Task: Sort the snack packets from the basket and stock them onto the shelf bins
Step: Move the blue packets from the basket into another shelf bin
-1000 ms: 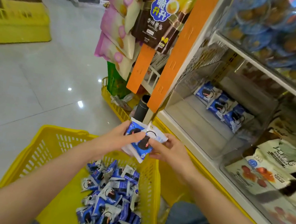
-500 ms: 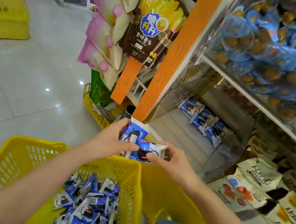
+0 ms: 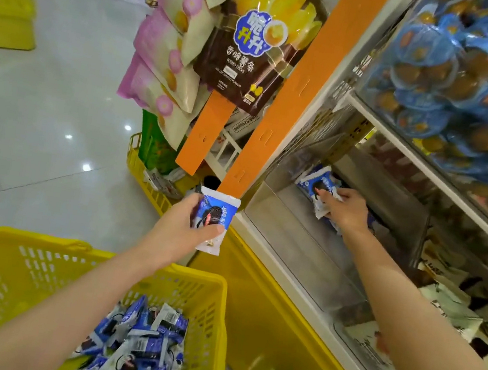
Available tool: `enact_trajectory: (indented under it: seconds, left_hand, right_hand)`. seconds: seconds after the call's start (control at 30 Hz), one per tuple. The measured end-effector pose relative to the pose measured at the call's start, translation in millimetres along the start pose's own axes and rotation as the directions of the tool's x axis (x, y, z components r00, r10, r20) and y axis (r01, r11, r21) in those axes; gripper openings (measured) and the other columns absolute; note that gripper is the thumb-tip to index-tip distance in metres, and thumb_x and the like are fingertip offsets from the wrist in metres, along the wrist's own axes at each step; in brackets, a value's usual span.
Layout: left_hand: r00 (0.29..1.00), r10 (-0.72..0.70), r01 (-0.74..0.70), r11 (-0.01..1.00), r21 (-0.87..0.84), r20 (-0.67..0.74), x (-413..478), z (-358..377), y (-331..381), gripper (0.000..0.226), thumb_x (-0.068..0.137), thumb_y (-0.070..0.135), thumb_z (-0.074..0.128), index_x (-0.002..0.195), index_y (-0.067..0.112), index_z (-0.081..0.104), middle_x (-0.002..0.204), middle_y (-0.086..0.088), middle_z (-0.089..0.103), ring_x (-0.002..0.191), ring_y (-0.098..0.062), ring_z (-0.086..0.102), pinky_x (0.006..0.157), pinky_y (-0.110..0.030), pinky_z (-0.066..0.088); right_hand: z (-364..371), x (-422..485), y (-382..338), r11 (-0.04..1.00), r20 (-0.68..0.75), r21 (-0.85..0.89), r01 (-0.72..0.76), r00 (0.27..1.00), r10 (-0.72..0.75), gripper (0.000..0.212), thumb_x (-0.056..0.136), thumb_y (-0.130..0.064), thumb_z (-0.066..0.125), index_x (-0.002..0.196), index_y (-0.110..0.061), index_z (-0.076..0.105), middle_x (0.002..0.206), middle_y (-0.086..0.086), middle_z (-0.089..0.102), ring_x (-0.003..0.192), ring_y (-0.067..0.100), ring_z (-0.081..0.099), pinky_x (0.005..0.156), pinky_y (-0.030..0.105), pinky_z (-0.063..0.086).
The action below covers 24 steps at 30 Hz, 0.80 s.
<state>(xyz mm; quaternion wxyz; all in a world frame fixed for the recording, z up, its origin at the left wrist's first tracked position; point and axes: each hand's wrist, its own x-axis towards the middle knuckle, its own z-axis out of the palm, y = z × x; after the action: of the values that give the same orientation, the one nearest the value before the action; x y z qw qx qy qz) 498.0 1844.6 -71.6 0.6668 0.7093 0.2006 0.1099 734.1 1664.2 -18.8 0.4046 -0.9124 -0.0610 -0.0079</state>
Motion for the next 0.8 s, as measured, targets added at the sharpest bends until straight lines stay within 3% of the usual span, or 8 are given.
enact_trajectory:
  seconds: [0.07, 0.27, 0.4, 0.67, 0.8]
  left_hand:
    - [1.000, 0.002, -0.002, 1.000, -0.024, -0.006, 2.8, -2.0, 0.1, 0.035, 0.083, 0.015, 0.069, 0.113, 0.017, 0.053, 0.107, -0.001, 0.066, 0.095, -0.016, 0.064, 0.087, -0.038, 0.053]
    - [0.998, -0.049, 0.045, 0.993, -0.105, -0.036, 16.7, -4.1, -0.7, 0.031, 0.082, 0.017, 0.069, 0.110, 0.018, 0.055, 0.100, 0.002, 0.066, 0.088, -0.011, 0.061, 0.077, -0.026, 0.048]
    - [0.997, -0.072, 0.070, 0.985, -0.159, -0.005, 22.7, -1.3, -2.5, 0.029, 0.082, 0.016, 0.068, 0.108, 0.020, 0.055, 0.099, 0.003, 0.066, 0.089, -0.012, 0.062, 0.079, -0.026, 0.050]
    - [0.998, -0.056, 0.059, 0.990, -0.130, 0.025, 24.0, 2.8, -4.2, 0.025, 0.082, 0.018, 0.069, 0.102, 0.027, 0.056, 0.100, 0.007, 0.066, 0.090, -0.004, 0.063, 0.072, -0.018, 0.050]
    - [0.998, -0.019, 0.028, 0.989, -0.144, 0.058, 20.7, 3.9, 2.2, 0.026, 0.083, 0.014, 0.067, 0.095, 0.034, 0.056, 0.098, 0.012, 0.067, 0.090, -0.001, 0.063, 0.075, -0.019, 0.050]
  right_hand:
    - [12.5, 16.5, 8.3, 0.992, 0.043, -0.122, 0.020, 0.999, -0.015, 0.053, 0.087, -0.028, 0.066, 0.128, 0.000, 0.048, 0.133, 0.018, 0.050, 0.121, 0.032, 0.048, 0.095, 0.037, 0.042]
    - [37.9, 54.0, 26.0, 0.957, 0.082, -0.283, 0.058, 0.996, -0.036, 0.046, 0.086, -0.024, 0.066, 0.123, 0.001, 0.051, 0.128, 0.018, 0.054, 0.121, 0.031, 0.048, 0.095, 0.033, 0.039]
    - [40.9, 70.0, 28.7, 0.961, 0.026, -0.266, 0.078, 0.997, -0.074, 0.046, 0.086, -0.018, 0.066, 0.123, 0.004, 0.052, 0.130, 0.021, 0.053, 0.122, 0.034, 0.047, 0.101, 0.040, 0.038]
    - [39.0, 79.4, 30.7, 0.913, 0.099, -0.379, 0.151, 0.988, -0.122, 0.045, 0.086, -0.023, 0.066, 0.120, 0.004, 0.054, 0.125, 0.021, 0.056, 0.120, 0.035, 0.050, 0.101, 0.042, 0.038]
    - [29.6, 67.8, 19.2, 0.897, 0.126, -0.396, 0.195, 0.980, -0.157, 0.052, 0.085, -0.021, 0.067, 0.126, 0.004, 0.046, 0.128, 0.020, 0.052, 0.121, 0.033, 0.048, 0.100, 0.044, 0.041]
